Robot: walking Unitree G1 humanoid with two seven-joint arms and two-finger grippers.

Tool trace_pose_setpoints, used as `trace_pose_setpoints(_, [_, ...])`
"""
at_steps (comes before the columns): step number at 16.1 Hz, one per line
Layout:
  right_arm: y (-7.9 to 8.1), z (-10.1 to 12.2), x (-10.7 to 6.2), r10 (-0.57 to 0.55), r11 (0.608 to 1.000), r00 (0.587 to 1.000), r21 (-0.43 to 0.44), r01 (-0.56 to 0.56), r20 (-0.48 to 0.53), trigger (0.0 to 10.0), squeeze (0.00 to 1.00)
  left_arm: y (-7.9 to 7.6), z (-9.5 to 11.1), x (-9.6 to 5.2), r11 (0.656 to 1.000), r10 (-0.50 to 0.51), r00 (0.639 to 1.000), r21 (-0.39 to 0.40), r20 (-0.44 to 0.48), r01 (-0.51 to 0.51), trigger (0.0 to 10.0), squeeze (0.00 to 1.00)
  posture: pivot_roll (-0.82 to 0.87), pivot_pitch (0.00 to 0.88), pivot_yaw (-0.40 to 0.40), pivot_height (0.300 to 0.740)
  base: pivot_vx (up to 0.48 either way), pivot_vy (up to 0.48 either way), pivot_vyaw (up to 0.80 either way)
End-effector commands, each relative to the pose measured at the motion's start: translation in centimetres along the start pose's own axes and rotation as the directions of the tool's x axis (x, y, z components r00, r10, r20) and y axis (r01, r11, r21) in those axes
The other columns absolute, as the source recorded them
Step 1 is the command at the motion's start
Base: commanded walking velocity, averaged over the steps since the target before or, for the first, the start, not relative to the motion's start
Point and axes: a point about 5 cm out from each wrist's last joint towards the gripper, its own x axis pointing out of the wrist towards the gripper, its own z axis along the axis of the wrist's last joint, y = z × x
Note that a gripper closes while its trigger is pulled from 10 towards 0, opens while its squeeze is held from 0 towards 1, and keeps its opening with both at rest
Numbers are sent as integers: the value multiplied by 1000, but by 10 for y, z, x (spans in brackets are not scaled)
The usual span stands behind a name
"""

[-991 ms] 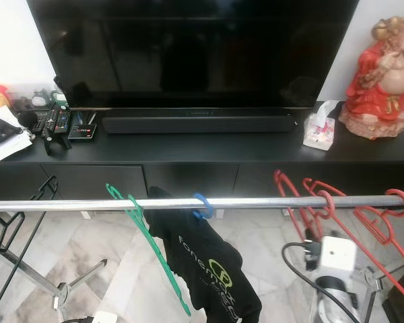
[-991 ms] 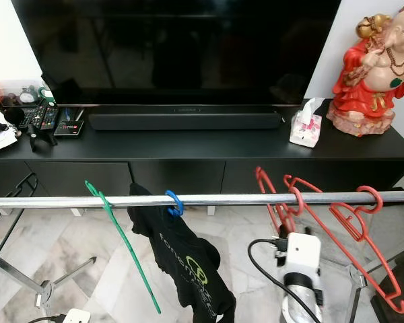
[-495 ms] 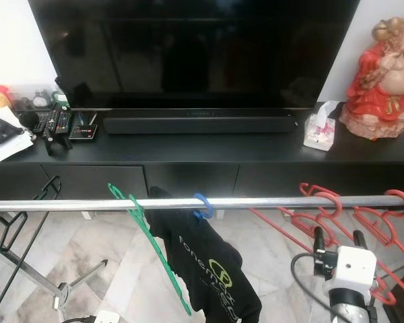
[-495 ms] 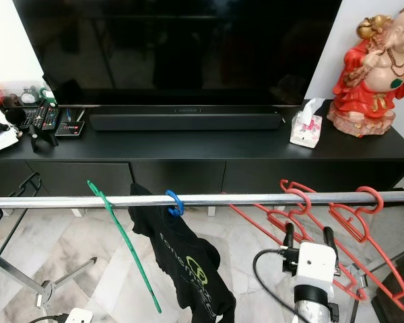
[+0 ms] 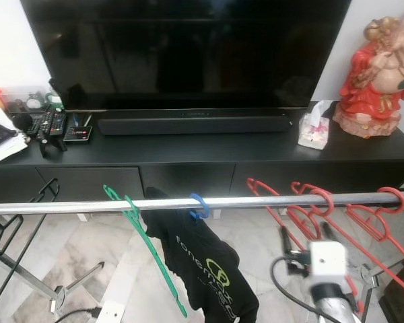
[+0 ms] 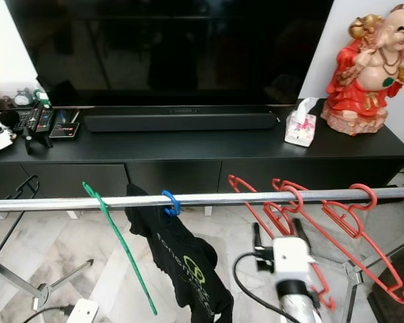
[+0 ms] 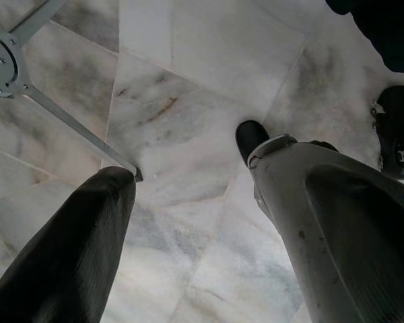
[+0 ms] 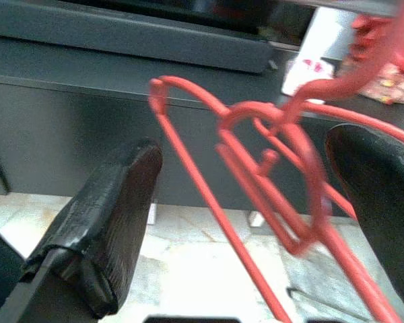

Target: Hang hanger

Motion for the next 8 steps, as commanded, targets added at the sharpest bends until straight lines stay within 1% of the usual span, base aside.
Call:
trace_pose_setpoints(1, [2,-5,2,26,999,999,19,-25,-22,10000,1000,0,-3,0,1000,2,1000,9,-15,-2,10000,0,-146,0,-20,740,0,0,0])
trace_pose_setpoints(3, [7,-7,9,91,996,995,18,-91,-34,10000,1000,3,2,0,1000,10,1000,3,-7,-10,10000,0,-143,0,-24,740,0,0,0])
trace_pose_setpoints(4, [11,-13,11,160,987,985,24,-159,-67,10000,1000,5,5,0,1000,17,1000,-2,-3,-17,10000,0,-143,0,-26,740,0,0,0])
trace_pose_setpoints(5, [13,-18,12,200,979,975,55,-195,-94,10000,1000,6,6,1,1000,22,1000,-6,-1,-22,10000,0,-138,0,-31,740,0,0,0])
trace_pose_setpoints(6, [14,-21,14,225,973,969,64,-220,-105,10000,1000,8,7,1,999,28,1000,-15,0,-28,10000,0,-131,0,-38,740,0,0,0])
trace_pose_setpoints(8, [11,-21,18,206,978,974,59,-201,-94,10000,1000,9,7,0,999,33,999,-30,0,-33,10000,0,-121,0,-47,740,0,0,0])
